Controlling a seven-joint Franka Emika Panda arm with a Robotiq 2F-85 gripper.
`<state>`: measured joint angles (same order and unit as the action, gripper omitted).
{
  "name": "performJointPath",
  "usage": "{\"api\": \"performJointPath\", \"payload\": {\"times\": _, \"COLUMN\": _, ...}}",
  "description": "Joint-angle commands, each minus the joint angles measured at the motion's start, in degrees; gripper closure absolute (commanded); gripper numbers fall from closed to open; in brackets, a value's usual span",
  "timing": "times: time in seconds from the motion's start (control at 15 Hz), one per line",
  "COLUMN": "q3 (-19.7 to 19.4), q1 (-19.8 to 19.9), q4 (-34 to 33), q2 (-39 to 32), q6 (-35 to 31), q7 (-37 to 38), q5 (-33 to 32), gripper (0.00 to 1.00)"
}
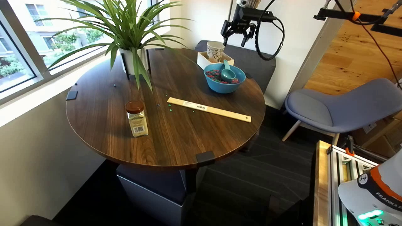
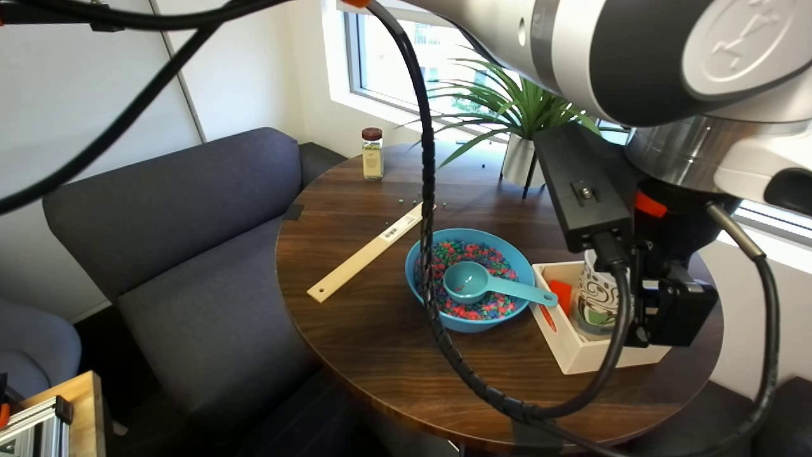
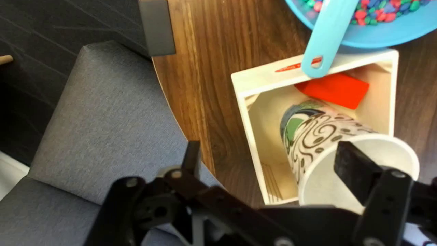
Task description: Remove the paper cup from the wooden box and put it on the table
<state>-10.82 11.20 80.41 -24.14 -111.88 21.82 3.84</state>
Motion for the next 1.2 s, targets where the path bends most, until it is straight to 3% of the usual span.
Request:
{"api": "performJointPath", "payload": {"times": 0.0, "q3": -0.95, "q1": -0.5, "q4": -3.99, "q2": -2.64, "q6": -1.7, "q7": 4.04, "q5": -0.63, "gripper": 0.0}}
{"api": "performJointPath", "payload": {"times": 0.2, "q3": -0.99, "q1": -0.86, "q4": -5.74, "q2": -4.04, "q6": -1.95, "q7": 5.35, "q5": -1.22, "gripper": 0.0}}
{"api": "performJointPath", "payload": {"times": 0.53, "q3": -1.09, "q1": -1.93, "q4": -6.87, "q2": -6.0, "q6": -1.87, "q7": 7.29, "q5": -2.5, "gripper": 0.28}}
{"api": "performJointPath", "payload": {"times": 0.67, "q3": -1.35, "q1": -2.45, "q4": -7.11, "q2": -6.71, "q6": -2.28, "q7": 8.15, "q5": -3.62, "gripper": 0.29}}
{"api": "performJointPath", "payload": {"times": 0.73, "q3": -1.52, "q1": -2.7, "q4": -7.34, "q2": -7.05, "q6": -2.54, "q7": 8.66, "q5": -4.32, "gripper": 0.41}}
{"api": "performJointPath", "payload": {"times": 0.8, "q3": -1.62, "q1": -2.87, "q4": -7.43, "q2": -7.33, "q6": -2.99, "q7": 9.21, "q5": -4.82, "gripper": 0.38}}
{"api": "performJointPath", "payload": {"times": 0.87, "q3": -1.63, "q1": -2.95, "q4": -7.68, "q2": -7.65, "q6": -3.37, "q7": 9.62, "q5": -5.05, "gripper": 0.42}}
{"api": "performJointPath", "payload": {"times": 0.93, "q3": -1.5, "q1": -2.9, "q4": -7.95, "q2": -7.91, "q6": -3.88, "q7": 9.96, "q5": -4.81, "gripper": 0.64}}
{"api": "performJointPath", "payload": {"times": 1.07, "q3": -1.38, "q1": -2.88, "q4": -8.41, "q2": -8.24, "q6": -4.87, "q7": 10.5, "q5": -4.32, "gripper": 0.69}}
{"api": "performJointPath", "payload": {"times": 1.13, "q3": -1.32, "q1": -2.86, "q4": -8.69, "q2": -8.31, "q6": -5.27, "q7": 10.68, "q5": -4.11, "gripper": 0.76}}
